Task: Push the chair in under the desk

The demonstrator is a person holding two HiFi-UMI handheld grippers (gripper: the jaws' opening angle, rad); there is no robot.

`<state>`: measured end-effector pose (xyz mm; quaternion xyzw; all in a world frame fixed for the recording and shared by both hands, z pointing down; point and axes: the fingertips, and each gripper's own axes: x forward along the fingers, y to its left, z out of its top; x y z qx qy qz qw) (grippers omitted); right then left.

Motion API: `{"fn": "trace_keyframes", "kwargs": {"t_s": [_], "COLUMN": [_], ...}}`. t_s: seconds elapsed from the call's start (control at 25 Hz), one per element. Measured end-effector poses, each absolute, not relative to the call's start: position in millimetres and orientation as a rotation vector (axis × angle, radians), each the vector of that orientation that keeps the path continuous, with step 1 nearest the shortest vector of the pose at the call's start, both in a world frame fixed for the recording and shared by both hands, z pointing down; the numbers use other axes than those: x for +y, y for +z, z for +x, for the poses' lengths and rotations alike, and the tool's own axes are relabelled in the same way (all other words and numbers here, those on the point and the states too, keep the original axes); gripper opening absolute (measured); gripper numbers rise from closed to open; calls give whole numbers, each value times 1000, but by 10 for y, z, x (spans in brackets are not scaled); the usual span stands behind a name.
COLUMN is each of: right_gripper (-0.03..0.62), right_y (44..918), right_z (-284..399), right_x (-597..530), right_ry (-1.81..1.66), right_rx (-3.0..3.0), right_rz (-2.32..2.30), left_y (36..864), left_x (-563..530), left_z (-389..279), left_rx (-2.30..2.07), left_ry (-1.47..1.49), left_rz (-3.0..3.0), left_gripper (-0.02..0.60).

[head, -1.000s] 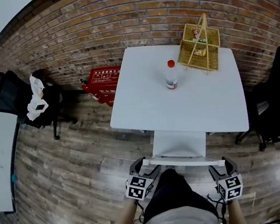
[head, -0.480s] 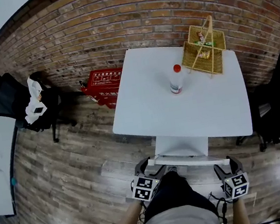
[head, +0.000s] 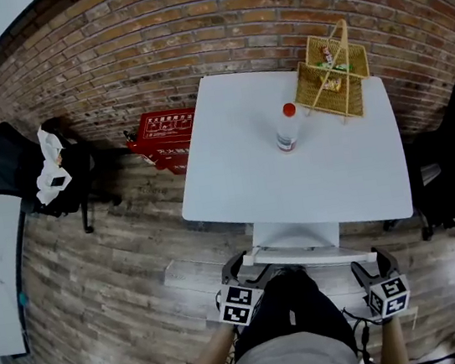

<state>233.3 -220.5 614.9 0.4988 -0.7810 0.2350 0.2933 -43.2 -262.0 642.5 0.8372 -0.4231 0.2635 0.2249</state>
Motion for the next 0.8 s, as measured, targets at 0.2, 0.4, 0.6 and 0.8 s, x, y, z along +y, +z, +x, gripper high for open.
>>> {"fn": "trace_keyframes", "kwargs": {"t_s": [0.2,0.4,0.6,0.8], "right_gripper": [293,293,293,293], "right_y": [6188,6179,6170,6168], "right_z": [2358,2355,2388,2431], "right_x": [-2267,-2327,-2432,-2520], "right_ry": [632,640,631,613], "right_rx": [-2090,-2090,-2097,-2098], "right_rz": [1350,1353,1345,1348], "left_y": [6413,6367,6371,6367], "left_x": [-2696,-2770,-2858,-2923], "left_z": [-426,-416,-382,-361], "left_rx": [-1159,-1160,-1161,-1161], "left_ry": [734,726,734,736], "left_rz": [2310,2308,2300,2298], "left_gripper": [322,322,322,322]}}
